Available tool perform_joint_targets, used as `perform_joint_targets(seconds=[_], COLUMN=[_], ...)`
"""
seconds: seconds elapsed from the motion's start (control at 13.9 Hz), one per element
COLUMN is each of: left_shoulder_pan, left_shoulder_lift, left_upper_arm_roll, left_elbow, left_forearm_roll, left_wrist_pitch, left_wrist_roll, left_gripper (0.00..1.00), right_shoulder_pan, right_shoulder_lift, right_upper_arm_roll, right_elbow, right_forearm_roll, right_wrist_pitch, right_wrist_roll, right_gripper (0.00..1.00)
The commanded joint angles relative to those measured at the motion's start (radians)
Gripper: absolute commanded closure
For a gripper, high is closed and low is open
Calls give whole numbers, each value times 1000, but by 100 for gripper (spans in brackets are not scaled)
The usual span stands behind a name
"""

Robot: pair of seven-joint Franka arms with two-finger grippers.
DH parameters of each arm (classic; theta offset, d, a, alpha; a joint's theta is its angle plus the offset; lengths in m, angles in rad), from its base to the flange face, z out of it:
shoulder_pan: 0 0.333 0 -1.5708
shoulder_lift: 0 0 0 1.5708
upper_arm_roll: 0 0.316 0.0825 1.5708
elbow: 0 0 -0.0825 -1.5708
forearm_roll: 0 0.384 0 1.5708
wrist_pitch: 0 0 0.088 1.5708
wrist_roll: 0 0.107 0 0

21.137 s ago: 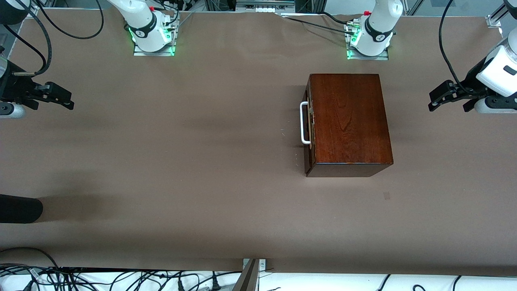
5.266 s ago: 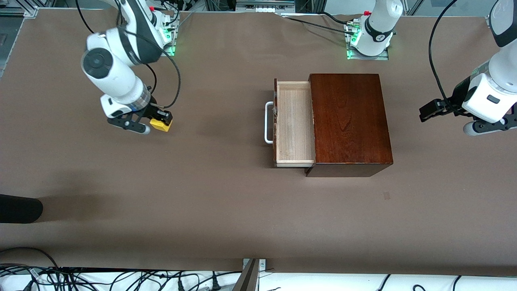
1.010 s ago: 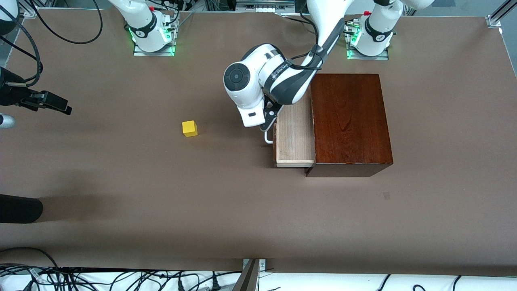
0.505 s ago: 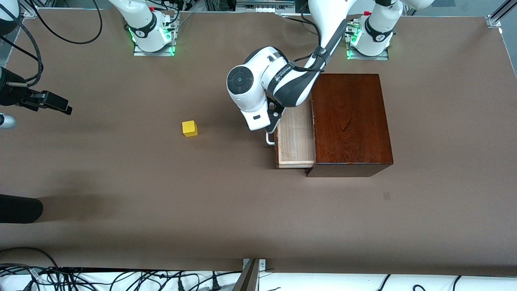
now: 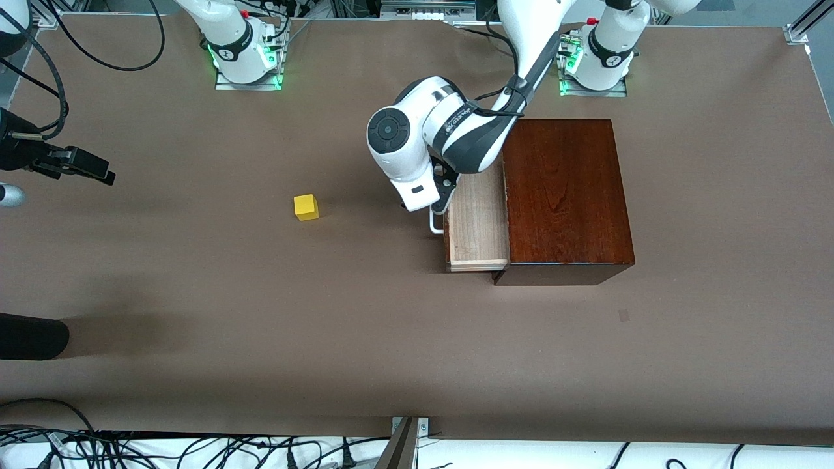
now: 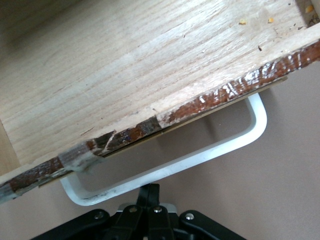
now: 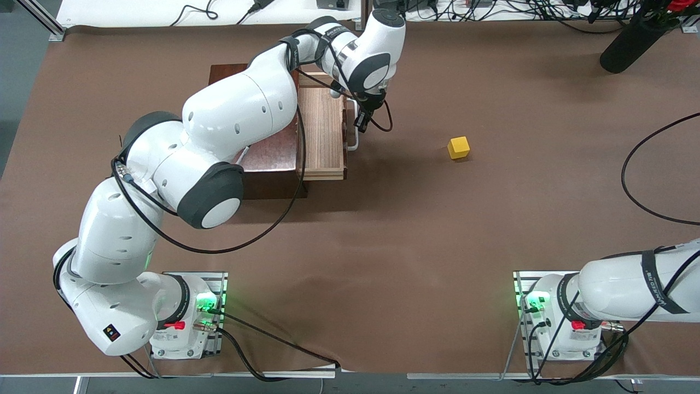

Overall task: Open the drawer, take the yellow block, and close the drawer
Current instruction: 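Push the drawer shut into the box with the left gripper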

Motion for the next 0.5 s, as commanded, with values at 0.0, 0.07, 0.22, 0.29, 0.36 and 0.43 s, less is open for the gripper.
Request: perform_joint_targets(seconds=[0.0, 0.07, 0.22, 0.29, 0.36, 0.43], left_shoulder_pan=[5, 6, 6, 8, 8, 10], left_shoulder_lift=[0, -3, -6, -12, -20, -32], left_upper_arm_roll=[46, 46, 58, 61, 64, 66], left_elbow=[-17, -26, -36, -43, -58, -68], left_forearm_roll=[60, 62, 62, 63, 63, 63], left_wrist_pitch=[-26, -27, -32, -38, -40, -41], left_wrist_roll=[3, 4, 3, 4, 6, 7], left_gripper=[100, 100, 100, 100, 100, 100], right_shoulder_pan=[-17, -17, -17, -17, -17, -17], right_shoulder_lift=[-14, -12, -14, -14, -14, -14], right_upper_arm_roll=[20, 20, 20, 20, 20, 20], right_elbow=[7, 7, 7, 7, 7, 7], right_forearm_roll=[-11, -11, -9, -9, -9, -9], right_wrist_pitch=[-16, -15, -15, -15, -16, -16], right_wrist_roll=[6, 6, 6, 6, 6, 4], right_gripper=[0, 0, 0, 0, 0, 0])
